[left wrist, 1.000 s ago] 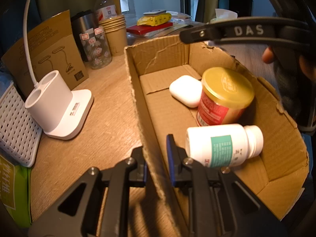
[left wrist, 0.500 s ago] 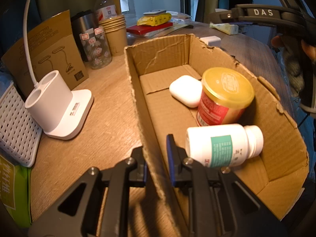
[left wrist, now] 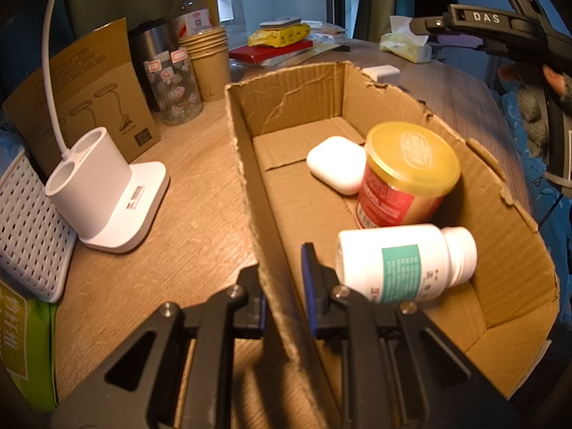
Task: Organize rigid objects
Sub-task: 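Open the right tool and move it back to the white charger plug, then close the right tool around the white charger plug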
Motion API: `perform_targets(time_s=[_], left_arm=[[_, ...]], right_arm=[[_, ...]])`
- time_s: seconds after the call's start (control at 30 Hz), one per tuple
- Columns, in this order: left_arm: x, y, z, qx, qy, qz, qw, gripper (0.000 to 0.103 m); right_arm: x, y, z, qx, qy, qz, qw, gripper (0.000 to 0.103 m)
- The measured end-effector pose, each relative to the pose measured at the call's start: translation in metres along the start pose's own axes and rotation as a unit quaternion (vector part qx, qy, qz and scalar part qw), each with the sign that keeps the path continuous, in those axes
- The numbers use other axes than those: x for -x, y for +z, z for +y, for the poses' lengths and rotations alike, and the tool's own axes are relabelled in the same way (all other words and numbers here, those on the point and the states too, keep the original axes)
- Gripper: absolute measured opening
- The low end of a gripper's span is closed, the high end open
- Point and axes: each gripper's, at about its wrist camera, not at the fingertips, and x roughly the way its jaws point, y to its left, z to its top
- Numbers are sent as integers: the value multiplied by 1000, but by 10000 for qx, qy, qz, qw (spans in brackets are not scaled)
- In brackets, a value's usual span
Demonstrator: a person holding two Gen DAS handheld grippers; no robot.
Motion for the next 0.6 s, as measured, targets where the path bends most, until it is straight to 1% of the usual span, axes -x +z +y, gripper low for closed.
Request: perform_targets(time_s=[0.17, 0.27, 0.47, 0.6], left_arm=[[0, 0, 0, 0, 0, 0, 10000, 17], [0, 0, 0, -1, 2, -1, 10000, 17], [0, 0, 0, -2, 0, -1, 10000, 17], [0, 0, 0, -2, 1, -1, 10000, 17]], right_arm=[[-3, 1, -9, -69, -113, -12, 9999, 70], [-10, -1, -13, -24, -254, 20, 9997, 70], [-34, -9, -21, -13, -312, 271, 9991, 70], [-47, -13, -20, 20, -273, 386, 9989, 70]])
